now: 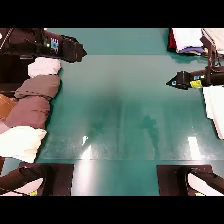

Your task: Fold the shirts.

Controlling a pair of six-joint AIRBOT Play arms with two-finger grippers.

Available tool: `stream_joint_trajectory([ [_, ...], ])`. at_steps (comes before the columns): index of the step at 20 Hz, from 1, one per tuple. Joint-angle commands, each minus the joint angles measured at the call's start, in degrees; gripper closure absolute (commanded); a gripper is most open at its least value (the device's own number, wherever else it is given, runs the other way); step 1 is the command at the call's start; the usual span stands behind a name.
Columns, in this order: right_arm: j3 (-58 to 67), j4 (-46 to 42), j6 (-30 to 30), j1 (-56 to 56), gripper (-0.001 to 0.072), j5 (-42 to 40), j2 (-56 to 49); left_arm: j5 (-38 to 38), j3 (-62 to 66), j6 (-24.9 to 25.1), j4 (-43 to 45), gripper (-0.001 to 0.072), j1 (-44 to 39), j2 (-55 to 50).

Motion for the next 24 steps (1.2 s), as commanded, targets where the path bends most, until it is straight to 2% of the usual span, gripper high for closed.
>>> stream_joint_trajectory([
  [1,-0.02,0.02,0.0,0.09,0.07,0.24,0.04,0.02,0.0,0.0,0.0,0.0685,-0.02,-0.02],
  [12,-0.02,0.0,0.0,0.09,0.07,0.24,0.04,0.31,0.0,-0.07,-0.07,0.0685,-0.02,-0.04],
  [15,-0.02,0.0,0.0,0.09,0.07,0.2,0.04,5.77,0.0,1.99,1.64,0.0683,0.31,-0.09],
  [16,-0.02,0.02,0.0,0.09,0.07,0.22,0.04,7.21,-0.02,2.56,4.96,0.0485,0.28,-0.11],
  [17,-0.02,0.02,0.0,0.09,0.07,0.22,0.04,8.59,-0.02,1.16,10.84,0.0196,0.28,-0.33],
  [18,-0.02,0.02,0.0,0.09,0.07,0.24,0.04,9.42,-0.02,-2.43,17.4,0.0155,0.59,-0.9],
  [20,-0.02,0.02,0.0,0.09,0.07,0.2,0.04,9.4,-0.02,-7.17,26.21,0.0154,3.41,-3.28],
  [24,-0.02,0.15,0.0,0.09,0.07,0.26,0.04,9.97,0.0,-7.96,26.73,0.0154,14.36,-11.8],
])
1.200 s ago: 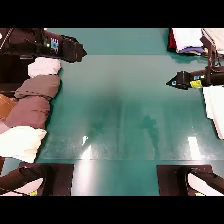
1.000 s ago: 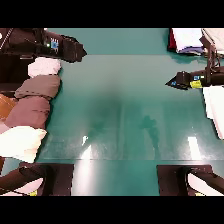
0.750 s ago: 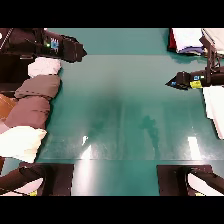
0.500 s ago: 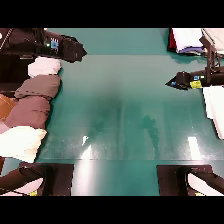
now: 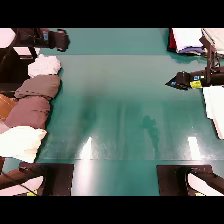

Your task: Fold the shirts.

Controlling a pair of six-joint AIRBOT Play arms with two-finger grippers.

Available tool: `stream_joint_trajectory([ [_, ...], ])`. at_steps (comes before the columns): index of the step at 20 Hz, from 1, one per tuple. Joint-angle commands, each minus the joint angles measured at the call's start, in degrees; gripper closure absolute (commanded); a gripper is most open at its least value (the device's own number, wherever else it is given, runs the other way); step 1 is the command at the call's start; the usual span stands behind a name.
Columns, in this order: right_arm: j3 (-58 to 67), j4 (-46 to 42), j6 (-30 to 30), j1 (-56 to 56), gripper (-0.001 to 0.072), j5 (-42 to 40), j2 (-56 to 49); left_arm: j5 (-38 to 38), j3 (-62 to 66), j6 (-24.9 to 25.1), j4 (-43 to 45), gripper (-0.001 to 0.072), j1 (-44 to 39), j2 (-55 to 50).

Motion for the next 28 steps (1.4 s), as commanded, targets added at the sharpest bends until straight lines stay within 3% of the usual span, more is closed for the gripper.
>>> stream_joint_trajectory([
  [1,-0.02,0.13,0.02,0.04,0.07,0.07,0.04,1.46,0.0,-1.99,4.46,0.0154,8.17,-7.37],
  [8,-0.02,0.13,0.02,0.04,0.07,0.04,0.04,11.39,0.0,-2.01,3.87,0.0154,18.05,-25.22],
  [16,-0.02,0.17,0.02,0.04,0.07,0.04,0.04,18.38,0.11,-2.12,3.82,0.0156,19.34,-33.46],
  [17,-0.02,0.2,0.02,0.04,0.07,0.02,0.04,18.14,0.11,-2.19,3.8,0.0185,19.34,-33.48],
  [19,0.0,0.22,0.04,0.04,0.07,0.02,0.04,15.61,0.92,-2.16,3.67,0.0667,19.34,-33.4],
  [23,0.98,0.42,0.04,0.04,0.07,-0.92,0.46,5.25,8.94,-1.84,3.17,0.0686,19.26,-31.54],
  [25,5.31,0.37,0.04,0.04,0.07,-1.05,0.42,4.33,12.74,-1.42,3.26,0.0687,18.86,-26.1],
  [28,13.94,-0.52,0.02,0.04,0.07,-1.84,0.26,3.08,16.68,3.93,3.17,0.0686,16.2,-13.75],
])
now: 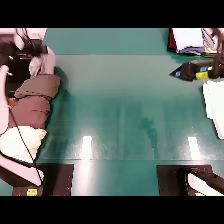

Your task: Fold the shirts.

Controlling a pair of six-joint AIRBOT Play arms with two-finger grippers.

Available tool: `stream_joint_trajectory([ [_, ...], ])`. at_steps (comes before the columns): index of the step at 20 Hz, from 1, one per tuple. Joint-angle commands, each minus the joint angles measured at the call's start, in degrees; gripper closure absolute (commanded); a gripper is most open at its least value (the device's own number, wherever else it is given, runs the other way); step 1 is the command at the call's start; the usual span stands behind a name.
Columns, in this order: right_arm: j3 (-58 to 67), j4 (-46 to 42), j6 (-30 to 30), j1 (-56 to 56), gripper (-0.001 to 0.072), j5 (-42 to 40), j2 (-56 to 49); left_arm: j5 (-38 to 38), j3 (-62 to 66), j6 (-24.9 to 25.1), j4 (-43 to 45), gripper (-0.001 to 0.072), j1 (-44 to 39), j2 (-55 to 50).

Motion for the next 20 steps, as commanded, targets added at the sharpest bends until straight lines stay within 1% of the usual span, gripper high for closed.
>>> stream_joint_trajectory([
  [1,8.81,-1.9,-0.02,0.04,0.07,-1.22,-0.07,-4.24,4.68,5.33,-0.04,0.0686,-3.15,12.44],
  [4,16.02,-5.35,0.0,0.04,0.07,-1.57,-0.07,-12.59,4.9,9.09,-0.09,0.0687,-9.4,23.89],
  [5,17.99,-6.6,0.0,0.04,0.07,-1.55,-0.07,-15.63,4.9,9.09,-0.13,0.0687,-11.74,26.29],
  [7,21.31,-8.44,0.0,0.04,0.07,-1.51,-0.04,-23.5,4.87,9.05,-0.15,0.0687,-17.59,29.0],
  [9,23.74,-9.16,0.0,0.04,0.07,-1.33,-0.04,-30.42,3.5,8.44,-0.24,0.0687,-24.0,29.07],
  [10,24.55,-9.16,0.0,0.04,0.07,-1.2,-0.04,-31.85,1.49,7.3,-0.26,0.0687,-27.26,29.07],
  [12,25.62,-9.14,0.0,0.04,0.07,-0.31,-0.04,-31.32,-5.18,4.59,-1.86,0.0686,-33.42,29.07],
  [15,25.66,-9.14,0.0,0.04,0.07,2.38,-0.04,-25.97,-17.75,4.02,-10.93,0.0683,-39.54,29.07],
  [16,25.66,-9.14,0.0,0.04,0.07,3.45,-0.07,-22.93,-22.21,4.02,-15.19,0.0538,-40.81,29.07],
  [17,25.66,-9.14,0.0,0.04,0.07,4.33,-0.04,-19.45,-26.38,4.0,-19.63,0.0233,-41.62,29.07],
  [18,25.66,-9.14,0.0,0.04,0.07,5.03,-0.04,-16.06,-29.77,3.98,-23.54,0.0146,-41.79,29.07],
  [19,25.66,-9.11,0.0,0.04,0.07,5.7,-0.04,-13.07,-32.48,4.09,-25.38,0.0145,-41.79,29.07],
  [20,25.66,-9.14,0.0,0.04,0.07,6.32,-0.04,-10.86,-34.01,4.07,-24.17,0.0145,-41.77,29.07],
])
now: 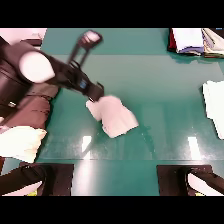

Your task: Fold the shirts.

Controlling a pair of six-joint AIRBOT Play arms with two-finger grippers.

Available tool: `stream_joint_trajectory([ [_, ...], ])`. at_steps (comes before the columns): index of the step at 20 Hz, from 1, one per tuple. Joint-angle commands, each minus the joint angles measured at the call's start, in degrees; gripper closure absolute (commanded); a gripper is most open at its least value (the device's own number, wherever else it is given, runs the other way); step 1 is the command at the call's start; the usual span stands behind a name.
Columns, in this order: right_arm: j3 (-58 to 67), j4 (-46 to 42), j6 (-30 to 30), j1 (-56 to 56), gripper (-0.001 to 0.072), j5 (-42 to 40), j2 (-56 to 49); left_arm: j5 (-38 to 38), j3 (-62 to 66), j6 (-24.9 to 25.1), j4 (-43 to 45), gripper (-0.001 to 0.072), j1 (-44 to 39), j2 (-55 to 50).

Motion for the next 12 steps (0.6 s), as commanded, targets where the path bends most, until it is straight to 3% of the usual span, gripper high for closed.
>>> stream_joint_trajectory([
  [1,0.22,-0.07,0.02,0.04,0.07,3.08,-0.02,9.7,-8.68,-0.37,-4.33,0.0145,-1.2,0.0],
  [6,0.11,-0.04,0.02,0.04,0.07,5.16,-0.04,10.71,-8.87,-0.55,-4.2,0.0145,9.81,-7.89],
  [9,0.11,-0.07,0.02,0.04,0.07,7.28,-0.46,10.27,-8.87,-0.22,-12.0,0.0145,17.75,-15.26],
  [12,0.09,0.04,0.07,0.04,0.07,10.14,-1.62,9.2,-8.87,2.99,-17.42,0.0146,20.35,-20.96],
])
